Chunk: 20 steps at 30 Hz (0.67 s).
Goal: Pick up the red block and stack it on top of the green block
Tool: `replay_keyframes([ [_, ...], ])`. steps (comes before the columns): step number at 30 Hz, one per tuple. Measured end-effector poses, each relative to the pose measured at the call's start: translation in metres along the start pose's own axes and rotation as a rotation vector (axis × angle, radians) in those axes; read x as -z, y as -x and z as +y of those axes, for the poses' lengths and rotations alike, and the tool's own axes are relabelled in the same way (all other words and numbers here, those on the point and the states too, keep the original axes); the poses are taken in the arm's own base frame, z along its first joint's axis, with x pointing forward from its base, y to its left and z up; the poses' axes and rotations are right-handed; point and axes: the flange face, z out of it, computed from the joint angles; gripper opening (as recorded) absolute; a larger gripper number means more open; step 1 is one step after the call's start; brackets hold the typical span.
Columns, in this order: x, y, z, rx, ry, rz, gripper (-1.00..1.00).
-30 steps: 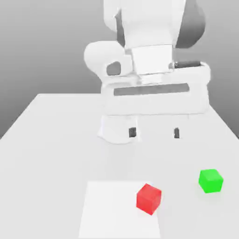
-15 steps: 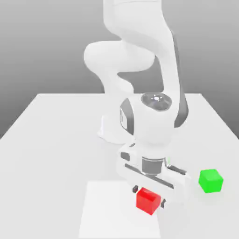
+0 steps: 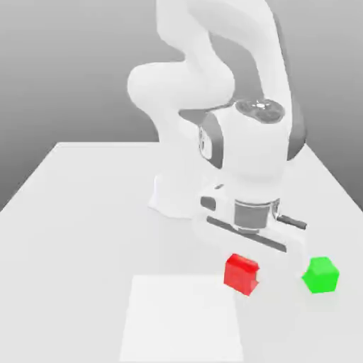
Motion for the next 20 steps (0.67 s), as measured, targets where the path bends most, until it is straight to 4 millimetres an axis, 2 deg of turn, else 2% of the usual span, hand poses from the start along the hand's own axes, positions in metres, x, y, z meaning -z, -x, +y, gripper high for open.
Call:
replay_keyframes([
  [5, 0.011, 0.068, 0.018, -0.039, 0.001, -0.001, -1.00],
  [10, 0.023, 0.132, 0.048, -0.076, -0.001, 0.003, -1.00],
  [12, 0.016, 0.154, 0.061, -0.065, -0.002, 0.006, -1.00],
  [16, -0.025, 0.143, 0.053, -0.113, -0.003, 0.006, -1.00],
  [17, -0.034, 0.142, 0.053, -0.114, -0.003, 0.006, 1.00],
  [20, -0.034, 0.142, 0.053, -0.114, -0.003, 0.006, 1.00],
])
